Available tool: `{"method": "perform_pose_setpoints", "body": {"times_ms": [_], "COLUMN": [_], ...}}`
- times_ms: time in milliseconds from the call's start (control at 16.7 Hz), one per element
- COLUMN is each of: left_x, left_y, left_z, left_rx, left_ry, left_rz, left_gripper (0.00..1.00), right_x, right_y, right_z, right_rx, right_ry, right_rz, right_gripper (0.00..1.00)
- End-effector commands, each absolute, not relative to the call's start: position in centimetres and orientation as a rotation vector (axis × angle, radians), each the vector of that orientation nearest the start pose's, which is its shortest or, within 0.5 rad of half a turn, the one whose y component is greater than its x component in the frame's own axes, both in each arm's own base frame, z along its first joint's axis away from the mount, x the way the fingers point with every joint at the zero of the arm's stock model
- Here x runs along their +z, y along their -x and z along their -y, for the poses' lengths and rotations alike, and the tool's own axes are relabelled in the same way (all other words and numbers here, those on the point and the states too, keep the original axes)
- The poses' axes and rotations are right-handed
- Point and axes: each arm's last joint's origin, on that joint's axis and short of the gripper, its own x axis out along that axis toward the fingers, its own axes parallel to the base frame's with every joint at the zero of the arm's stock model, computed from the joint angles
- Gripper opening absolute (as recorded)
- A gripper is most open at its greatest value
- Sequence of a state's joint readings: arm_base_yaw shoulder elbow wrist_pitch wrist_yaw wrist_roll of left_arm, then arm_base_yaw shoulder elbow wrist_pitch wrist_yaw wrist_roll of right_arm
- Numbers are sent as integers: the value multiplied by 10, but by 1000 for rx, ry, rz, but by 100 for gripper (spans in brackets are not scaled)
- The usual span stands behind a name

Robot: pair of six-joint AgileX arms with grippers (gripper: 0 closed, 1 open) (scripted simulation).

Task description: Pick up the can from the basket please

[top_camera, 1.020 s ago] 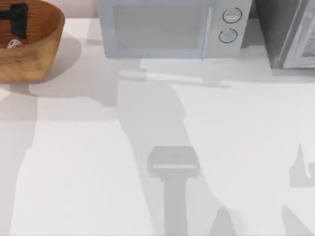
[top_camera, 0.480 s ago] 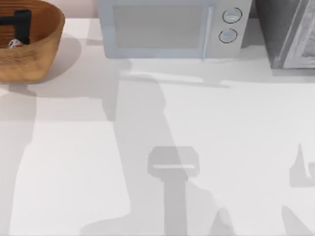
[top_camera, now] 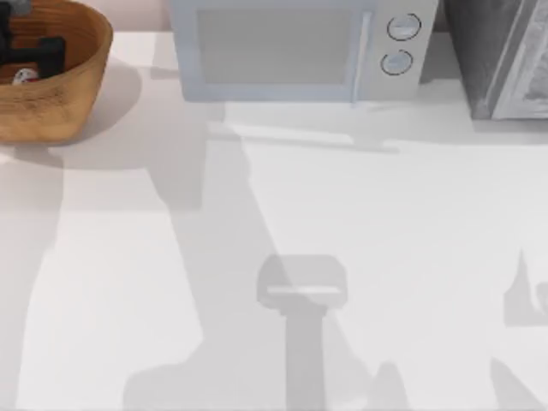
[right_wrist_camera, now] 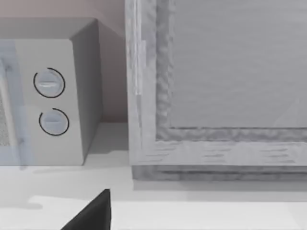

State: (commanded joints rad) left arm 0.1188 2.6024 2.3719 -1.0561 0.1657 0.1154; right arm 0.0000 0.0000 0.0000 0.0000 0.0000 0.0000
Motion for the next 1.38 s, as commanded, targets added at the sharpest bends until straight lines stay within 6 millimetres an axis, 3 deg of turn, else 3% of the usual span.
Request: {"method": "perform_pose_setpoints", "body": {"times_ms": [180, 360, 1140, 1380], "left_x": [129, 129, 129, 129], "left_y": [-532, -532, -532, -532], "left_z": [-64, -64, -64, -64], "left_rx": [-93, -93, -93, -93], "left_ry": [89, 89, 89, 89], "left_rz": [-1268, -1268, -1268, -1268], "left_gripper": [100, 100, 2, 0], "right_x": [160, 160, 160, 160], "right_y": [-106, -106, -106, -106], "right_z": [1, 1, 1, 1], "right_rx": [0, 0, 0, 0], "right_ry": [0, 0, 0, 0], "right_rz": [0, 0, 0, 0], "right_gripper": [100, 100, 100, 100]}}
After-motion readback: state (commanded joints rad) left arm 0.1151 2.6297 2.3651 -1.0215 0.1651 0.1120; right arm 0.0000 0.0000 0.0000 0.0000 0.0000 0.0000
